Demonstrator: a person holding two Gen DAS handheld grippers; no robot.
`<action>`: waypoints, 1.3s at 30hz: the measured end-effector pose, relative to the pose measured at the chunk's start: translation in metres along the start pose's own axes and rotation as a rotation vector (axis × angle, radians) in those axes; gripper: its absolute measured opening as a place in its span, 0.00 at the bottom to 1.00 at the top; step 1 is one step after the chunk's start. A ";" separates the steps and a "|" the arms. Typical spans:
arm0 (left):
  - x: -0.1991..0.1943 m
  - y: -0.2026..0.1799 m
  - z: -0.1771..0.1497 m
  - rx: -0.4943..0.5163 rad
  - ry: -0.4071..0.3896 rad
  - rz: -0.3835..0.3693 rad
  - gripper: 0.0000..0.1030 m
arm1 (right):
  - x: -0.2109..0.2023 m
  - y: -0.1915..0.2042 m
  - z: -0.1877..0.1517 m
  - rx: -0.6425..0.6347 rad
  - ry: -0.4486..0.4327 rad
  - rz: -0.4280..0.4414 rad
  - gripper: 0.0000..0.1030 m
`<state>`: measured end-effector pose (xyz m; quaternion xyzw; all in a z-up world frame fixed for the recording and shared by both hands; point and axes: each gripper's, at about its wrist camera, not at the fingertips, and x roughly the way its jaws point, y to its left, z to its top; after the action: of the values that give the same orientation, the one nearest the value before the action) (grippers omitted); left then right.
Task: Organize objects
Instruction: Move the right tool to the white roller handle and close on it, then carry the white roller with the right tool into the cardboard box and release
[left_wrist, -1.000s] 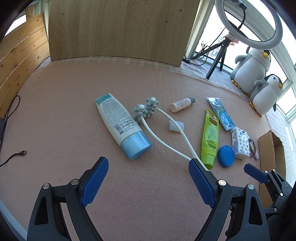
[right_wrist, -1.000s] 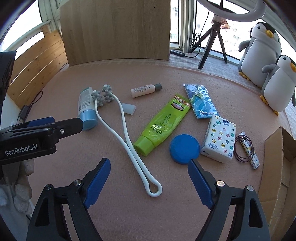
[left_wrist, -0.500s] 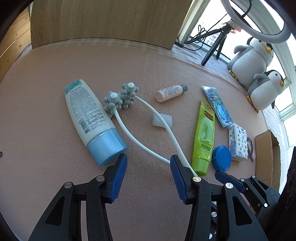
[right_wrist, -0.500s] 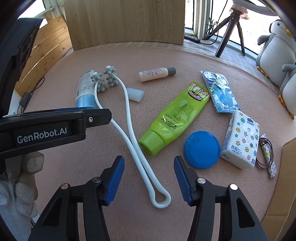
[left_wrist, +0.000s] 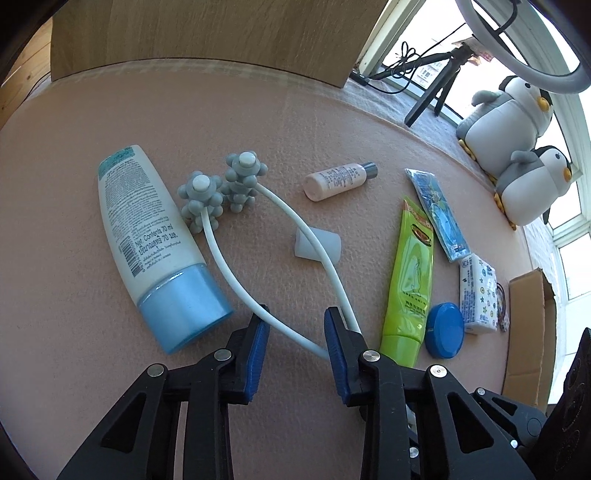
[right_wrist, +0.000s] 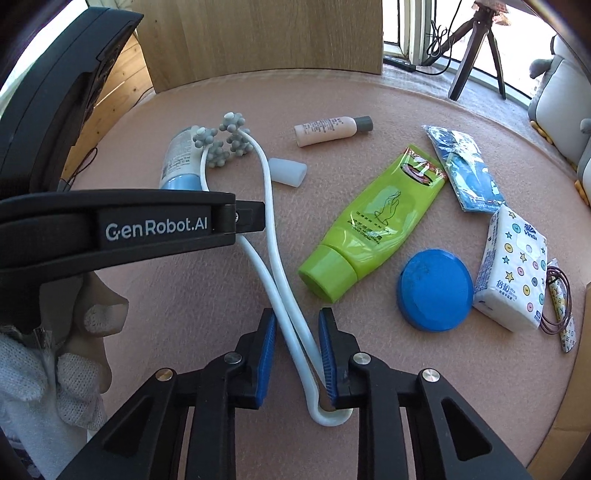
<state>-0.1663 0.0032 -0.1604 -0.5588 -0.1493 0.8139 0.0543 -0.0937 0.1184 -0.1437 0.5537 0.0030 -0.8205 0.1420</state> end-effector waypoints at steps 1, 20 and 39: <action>0.000 0.000 0.000 0.005 -0.003 -0.001 0.30 | -0.001 0.002 -0.002 -0.003 0.000 0.008 0.18; -0.041 -0.010 -0.022 0.039 -0.059 -0.125 0.19 | -0.056 0.024 -0.034 -0.009 -0.103 0.050 0.12; -0.066 -0.162 -0.020 0.273 -0.096 -0.270 0.19 | -0.126 -0.071 -0.055 0.164 -0.239 -0.084 0.12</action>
<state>-0.1360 0.1440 -0.0587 -0.4816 -0.1135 0.8378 0.2309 -0.0174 0.2243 -0.0614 0.4612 -0.0579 -0.8833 0.0613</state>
